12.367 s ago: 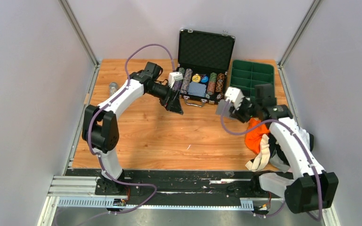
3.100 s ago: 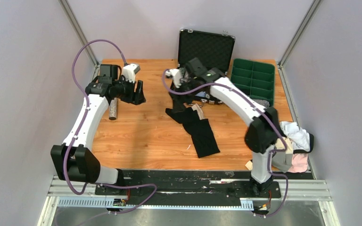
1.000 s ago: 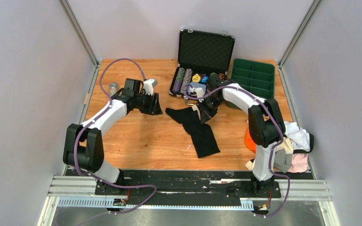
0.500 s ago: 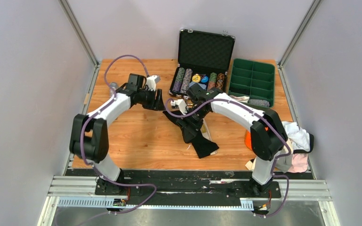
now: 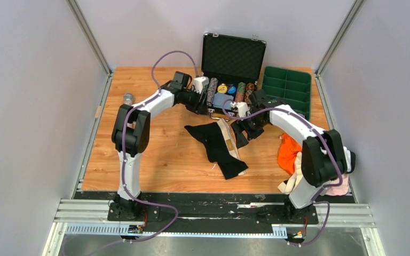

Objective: Roll the underwear
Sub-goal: Flatten out the underwear at the center of the board.

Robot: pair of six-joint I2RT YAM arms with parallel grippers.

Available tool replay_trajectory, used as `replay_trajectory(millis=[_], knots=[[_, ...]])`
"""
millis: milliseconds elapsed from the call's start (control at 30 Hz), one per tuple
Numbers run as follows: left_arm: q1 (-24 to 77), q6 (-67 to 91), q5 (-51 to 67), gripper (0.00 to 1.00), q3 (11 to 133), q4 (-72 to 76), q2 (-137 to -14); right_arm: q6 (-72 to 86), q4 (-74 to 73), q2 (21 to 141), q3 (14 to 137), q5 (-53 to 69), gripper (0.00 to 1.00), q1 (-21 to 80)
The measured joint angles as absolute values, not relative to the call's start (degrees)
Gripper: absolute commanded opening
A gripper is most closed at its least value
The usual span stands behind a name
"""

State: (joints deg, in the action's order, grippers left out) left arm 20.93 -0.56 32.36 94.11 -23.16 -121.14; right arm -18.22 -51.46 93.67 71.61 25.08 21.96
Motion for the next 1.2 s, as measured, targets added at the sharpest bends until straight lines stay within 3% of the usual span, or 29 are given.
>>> replay_trajectory(millis=[167, 267, 433, 600, 800, 967, 1200], knots=[[23.0, -0.8, 36.7, 0.57, 86.8, -22.4, -119.6, -18.2, -50.3, 99.9, 69.4, 23.9, 0.72, 22.6], [23.0, 0.0, 36.9, 0.57, 75.7, -21.9, -114.7, -18.0, -49.5, 101.8, 69.4, 23.0, 0.72, 23.1], [22.8, 1.0, 34.3, 0.55, 57.5, -22.9, -98.1, -17.5, -48.0, 103.8, 71.2, 20.3, 0.73, 24.0], [22.8, 0.5, 31.8, 0.56, 49.5, -25.3, -83.4, -17.6, -46.4, 104.3, 72.7, 17.8, 0.73, 25.6], [20.5, -0.2, 31.7, 0.71, 52.6, -25.9, -82.1, -17.6, -45.9, 103.7, 72.4, 15.0, 0.73, 27.1], [18.6, 1.0, 33.8, 0.73, 67.6, -20.9, -96.4, -18.1, -45.6, 100.7, 69.5, 14.0, 0.72, 27.1], [19.6, 2.9, 39.4, 0.63, 82.7, -13.5, -115.5, -18.7, -45.5, 99.9, 68.1, 13.3, 0.72, 26.5]])
